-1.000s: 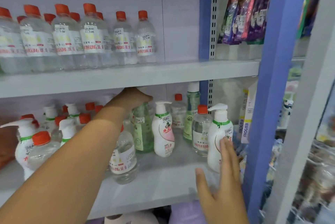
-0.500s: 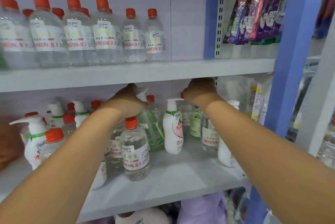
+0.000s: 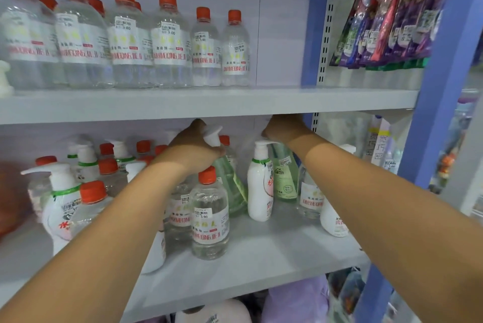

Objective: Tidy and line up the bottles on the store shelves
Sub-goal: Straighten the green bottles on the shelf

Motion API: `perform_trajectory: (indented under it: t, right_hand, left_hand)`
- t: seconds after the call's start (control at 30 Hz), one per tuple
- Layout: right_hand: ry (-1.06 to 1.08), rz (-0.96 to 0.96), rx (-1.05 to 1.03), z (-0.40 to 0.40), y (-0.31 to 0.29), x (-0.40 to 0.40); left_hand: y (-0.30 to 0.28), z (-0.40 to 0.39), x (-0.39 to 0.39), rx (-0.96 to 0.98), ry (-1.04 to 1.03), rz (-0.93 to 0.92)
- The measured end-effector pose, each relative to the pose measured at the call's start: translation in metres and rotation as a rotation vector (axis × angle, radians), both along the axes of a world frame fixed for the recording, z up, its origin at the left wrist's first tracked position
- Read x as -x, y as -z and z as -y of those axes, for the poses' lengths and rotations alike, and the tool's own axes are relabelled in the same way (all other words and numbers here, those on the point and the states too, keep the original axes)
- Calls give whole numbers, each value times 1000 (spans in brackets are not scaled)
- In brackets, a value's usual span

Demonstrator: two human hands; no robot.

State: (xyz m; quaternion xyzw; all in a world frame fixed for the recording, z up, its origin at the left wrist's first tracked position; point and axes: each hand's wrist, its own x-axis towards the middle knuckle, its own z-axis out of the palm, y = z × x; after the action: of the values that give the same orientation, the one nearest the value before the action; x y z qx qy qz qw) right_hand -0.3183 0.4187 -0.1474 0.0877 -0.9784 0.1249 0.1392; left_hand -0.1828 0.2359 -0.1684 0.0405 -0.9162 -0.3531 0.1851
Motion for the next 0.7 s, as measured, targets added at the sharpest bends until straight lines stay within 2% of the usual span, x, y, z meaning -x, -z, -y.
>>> perform_trajectory:
  t: [0.17, 0.27, 0.33, 0.5, 0.7]
  right_hand:
    - [-48, -13, 200, -11, 4, -19]
    - [-87, -42, 398, -14, 7, -33]
    - [-97, -57, 460, -13, 9, -41]
    - [-100, -76, 488, -7, 13, -52]
    - [-77, -133, 410, -6, 20, -58]
  left_hand:
    - [3, -2, 7, -102, -37, -37]
    - [3, -10, 8, -167, -94, -129]
    - [0, -15, 6, -203, -120, -172]
    - [-9, -17, 3, -244, -86, -166]
    - [6, -12, 3, -314, -42, -214]
